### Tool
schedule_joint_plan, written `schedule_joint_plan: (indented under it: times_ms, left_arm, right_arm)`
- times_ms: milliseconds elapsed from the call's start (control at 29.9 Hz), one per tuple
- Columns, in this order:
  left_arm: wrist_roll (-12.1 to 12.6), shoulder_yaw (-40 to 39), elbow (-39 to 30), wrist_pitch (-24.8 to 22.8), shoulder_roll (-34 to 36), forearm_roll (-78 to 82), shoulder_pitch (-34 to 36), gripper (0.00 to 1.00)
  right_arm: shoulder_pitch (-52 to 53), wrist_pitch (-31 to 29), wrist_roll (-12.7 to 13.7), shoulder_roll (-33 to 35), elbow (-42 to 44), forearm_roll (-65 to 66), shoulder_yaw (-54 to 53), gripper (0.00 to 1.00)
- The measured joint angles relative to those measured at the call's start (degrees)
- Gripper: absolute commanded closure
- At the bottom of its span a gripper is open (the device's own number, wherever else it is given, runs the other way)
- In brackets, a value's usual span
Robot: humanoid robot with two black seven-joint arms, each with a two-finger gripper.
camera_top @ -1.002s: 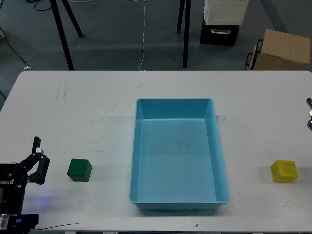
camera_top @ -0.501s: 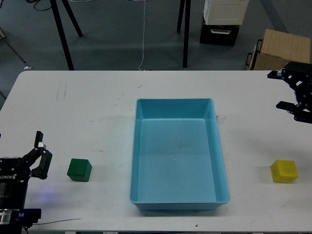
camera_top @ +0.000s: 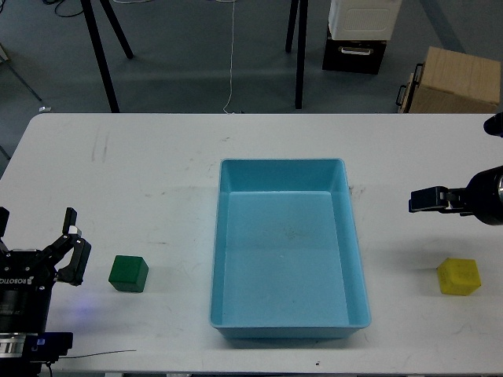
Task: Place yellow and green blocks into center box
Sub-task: 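Lower the open right gripper over the yellow cube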
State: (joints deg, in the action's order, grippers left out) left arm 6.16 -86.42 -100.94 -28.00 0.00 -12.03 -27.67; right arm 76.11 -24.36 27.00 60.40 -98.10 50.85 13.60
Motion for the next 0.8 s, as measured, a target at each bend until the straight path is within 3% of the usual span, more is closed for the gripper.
schedule_joint_plan:
  times_ms: [501,802]
  left_arm:
    - [-0.07,0.17,0.20,0.00,0.00,0.00,-0.43,0.00]
    - [-0.01,0.29,0.75,0.00,0.00,0.08,-0.37,0.00]
  right_arm:
    - [-9.16,0.33,-0.32,1.05,-0.09,8.49,1.32,0.00]
    - [-13.21,4.86,-0.53,-1.42,0.51,8.44,1.20,0.00]
